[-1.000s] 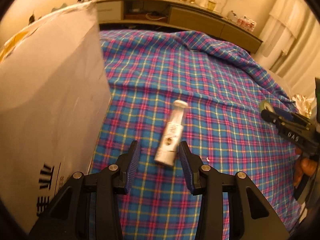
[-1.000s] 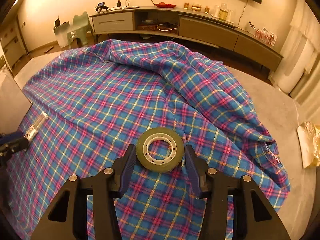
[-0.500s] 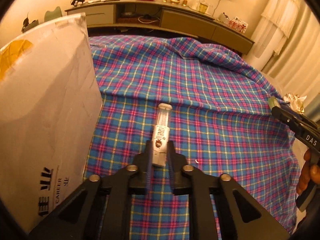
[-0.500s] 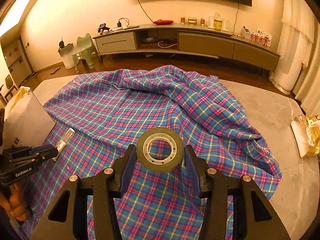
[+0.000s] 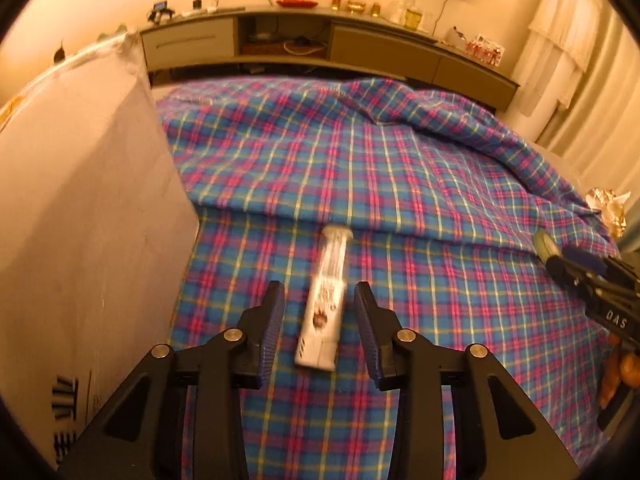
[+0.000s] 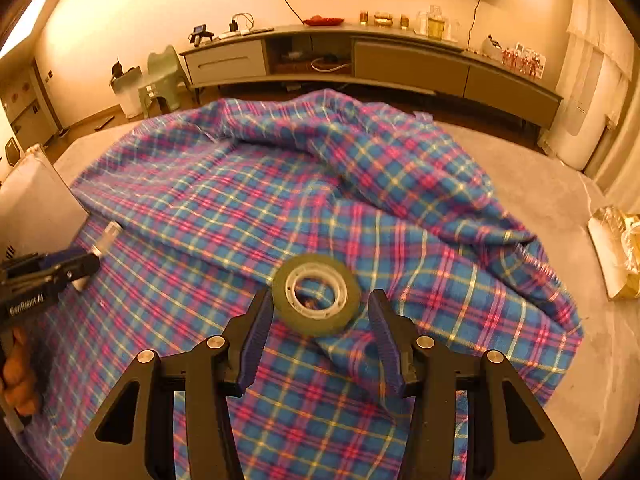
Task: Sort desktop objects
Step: 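Carry the white tube with the left tool while the right tool carries the tape roll toward the box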
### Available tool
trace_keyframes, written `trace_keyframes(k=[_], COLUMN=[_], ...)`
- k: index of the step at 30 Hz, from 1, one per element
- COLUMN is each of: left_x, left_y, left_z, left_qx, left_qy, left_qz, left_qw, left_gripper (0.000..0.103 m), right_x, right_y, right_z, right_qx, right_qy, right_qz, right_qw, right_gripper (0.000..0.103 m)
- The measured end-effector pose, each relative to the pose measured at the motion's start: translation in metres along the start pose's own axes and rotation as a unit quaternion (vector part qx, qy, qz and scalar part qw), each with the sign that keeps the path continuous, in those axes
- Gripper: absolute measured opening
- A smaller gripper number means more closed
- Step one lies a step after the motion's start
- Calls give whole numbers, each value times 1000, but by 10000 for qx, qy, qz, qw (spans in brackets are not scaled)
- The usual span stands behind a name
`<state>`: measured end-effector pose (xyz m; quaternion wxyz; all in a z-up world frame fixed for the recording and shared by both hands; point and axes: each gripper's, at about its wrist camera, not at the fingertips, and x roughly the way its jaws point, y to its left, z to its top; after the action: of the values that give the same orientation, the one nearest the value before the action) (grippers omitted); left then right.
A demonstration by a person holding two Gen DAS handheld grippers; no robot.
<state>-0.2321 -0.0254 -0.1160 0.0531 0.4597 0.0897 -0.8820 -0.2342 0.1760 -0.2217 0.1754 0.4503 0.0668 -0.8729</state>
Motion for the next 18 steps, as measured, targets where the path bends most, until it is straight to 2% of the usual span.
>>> trace_keyframes(k=[3,4,6,7,9,11,13,18], left_x=[1,0,0,0,-1,-4,-6,-15], left_y=[0,0,2,5,9,10,7,-1], left_z=[4,4,3,3,2,-2,-5,-12], left_qx=[18,27,12,-55,-160,-189,-162,-158], left_qy=[-20,-19,5,21,56,72,77,65], left_qz=[-43,-26,-81,-143,-252,-299,-284,-313], left_qw=[10000,10000,10000,9999,9995,9993,9994,9994], left_gripper=[37,27,20,20,20,19,19,19], right_x=[7,8,10,10,13,13,13,-2], right_y=[-1,-1,2,3,6,8,10,5], right_z=[1,1,1,2,3,1,1,2], right_qx=[-32,-41,-76,-83,-117,-163,-208,-94], right_qy=[49,64,67,62,47,26,-5,-160], right_qz=[70,107,107,117,60,27,-18,179], right_qw=[10000,9999,9999,9999,9999,9999,9998,9997], right_gripper=[48,47,48,48,56,56,49,49])
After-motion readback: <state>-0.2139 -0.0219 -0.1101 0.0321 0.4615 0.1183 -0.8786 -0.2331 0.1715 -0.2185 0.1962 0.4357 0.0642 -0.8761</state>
